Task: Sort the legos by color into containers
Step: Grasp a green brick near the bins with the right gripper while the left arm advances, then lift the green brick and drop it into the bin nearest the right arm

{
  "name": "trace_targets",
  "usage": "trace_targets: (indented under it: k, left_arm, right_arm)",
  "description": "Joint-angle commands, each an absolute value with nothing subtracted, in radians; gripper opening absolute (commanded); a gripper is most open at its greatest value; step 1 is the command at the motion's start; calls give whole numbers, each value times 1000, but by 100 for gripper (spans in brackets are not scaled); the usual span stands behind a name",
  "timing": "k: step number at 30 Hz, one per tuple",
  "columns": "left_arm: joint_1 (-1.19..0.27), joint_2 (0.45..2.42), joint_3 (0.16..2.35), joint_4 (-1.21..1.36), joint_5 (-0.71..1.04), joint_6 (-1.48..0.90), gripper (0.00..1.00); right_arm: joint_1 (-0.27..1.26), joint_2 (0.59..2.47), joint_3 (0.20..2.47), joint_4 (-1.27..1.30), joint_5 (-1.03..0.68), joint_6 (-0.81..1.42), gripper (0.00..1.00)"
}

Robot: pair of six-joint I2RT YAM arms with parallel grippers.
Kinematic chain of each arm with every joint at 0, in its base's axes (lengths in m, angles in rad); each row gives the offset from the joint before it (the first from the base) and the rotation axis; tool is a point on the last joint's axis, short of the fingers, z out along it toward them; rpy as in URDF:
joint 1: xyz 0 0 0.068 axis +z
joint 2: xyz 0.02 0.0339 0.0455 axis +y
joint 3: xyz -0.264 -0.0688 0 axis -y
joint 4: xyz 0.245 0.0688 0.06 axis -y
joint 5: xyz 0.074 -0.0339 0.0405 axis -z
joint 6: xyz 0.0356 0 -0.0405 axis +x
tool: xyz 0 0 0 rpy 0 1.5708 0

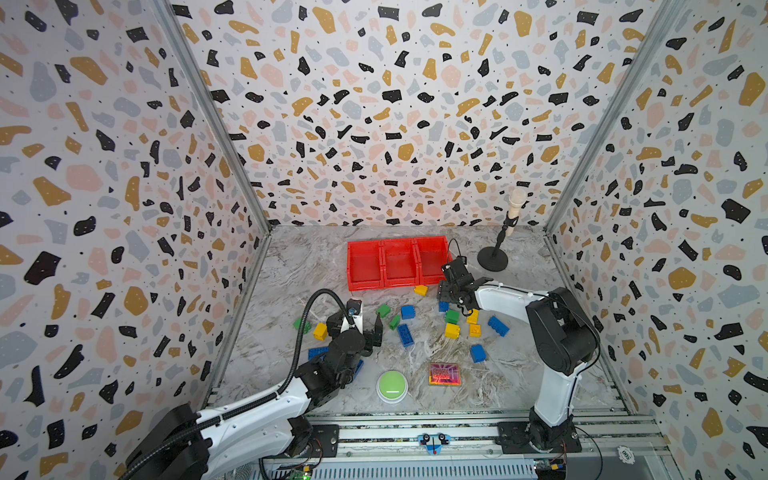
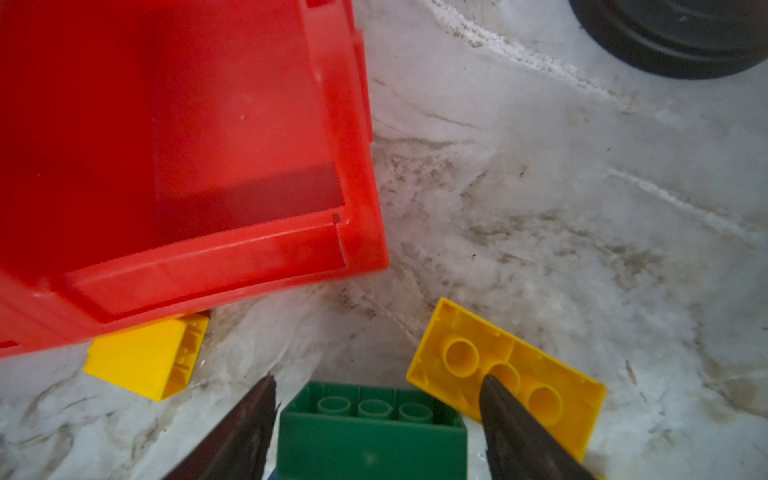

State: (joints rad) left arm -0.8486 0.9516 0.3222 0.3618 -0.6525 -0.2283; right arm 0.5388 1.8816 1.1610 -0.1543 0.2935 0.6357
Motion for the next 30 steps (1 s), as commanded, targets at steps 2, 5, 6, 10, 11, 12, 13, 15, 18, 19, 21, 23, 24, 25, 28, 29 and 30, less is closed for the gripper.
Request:
trace_targets:
  k: [2, 5, 6, 10, 11, 12, 13, 15, 18, 19, 21, 23, 24, 25, 28, 29, 30]
  left_arm:
    - [-854, 932, 311, 399, -655, -215, 100]
    - [-853, 922, 308, 395, -655, -218, 100]
    - [-854, 917, 307, 394, -655, -218, 100]
    - [-853, 903, 305, 396, -656, -219, 100]
    - [-853, 902, 305, 396, -655, -218, 100]
    - [-853, 900, 304, 396, -656, -218, 100]
    - [-853, 898, 305, 396, -655, -217, 100]
    - [-853, 897, 307, 396, -655, -218, 100]
    - [-853, 896, 310, 390, -653, -219, 100]
    - [-853, 896, 311, 390, -653, -218, 100]
    - [-854, 895, 314, 387, -652, -218, 100]
    - [-853, 894, 317, 384, -650, -219, 100]
    - [-853, 892, 318, 382, -650, -219, 100]
    - [-854, 892, 320, 380, -649, -220, 100]
    - [-854, 890, 334, 363, -644, -221, 100]
    - [-854, 887, 340, 355, -644, -224, 100]
    - [-854, 884, 344, 350, -642, -225, 100]
  right_arm:
    - [545, 1901, 1169, -188, 316, 658, 74]
    - [553, 1903, 1171, -196, 317, 660, 73]
    - [556, 1905, 1173, -199, 322, 660, 73]
    - [564, 1905, 1170, -210, 328, 664, 72]
    - [566, 1905, 1168, -211, 327, 665, 72]
    - [566, 1904, 1166, -212, 327, 666, 72]
    - [569, 1904, 1166, -212, 325, 667, 72]
    - [574, 1903, 1164, -212, 328, 666, 72]
    - [579, 1902, 1165, -217, 327, 666, 76]
    - [579, 1900, 1163, -216, 327, 666, 77]
    - [581, 1896, 1161, -217, 327, 664, 79]
    - [581, 1891, 1155, -215, 327, 662, 78]
    - [581, 1887, 1154, -214, 328, 661, 76]
    - [581, 1885, 1151, -216, 330, 661, 73]
    - [583, 1854, 1139, -203, 332, 656, 61]
    - [583, 1839, 1139, -200, 329, 652, 57]
    - [584, 1824, 1142, -200, 328, 646, 56]
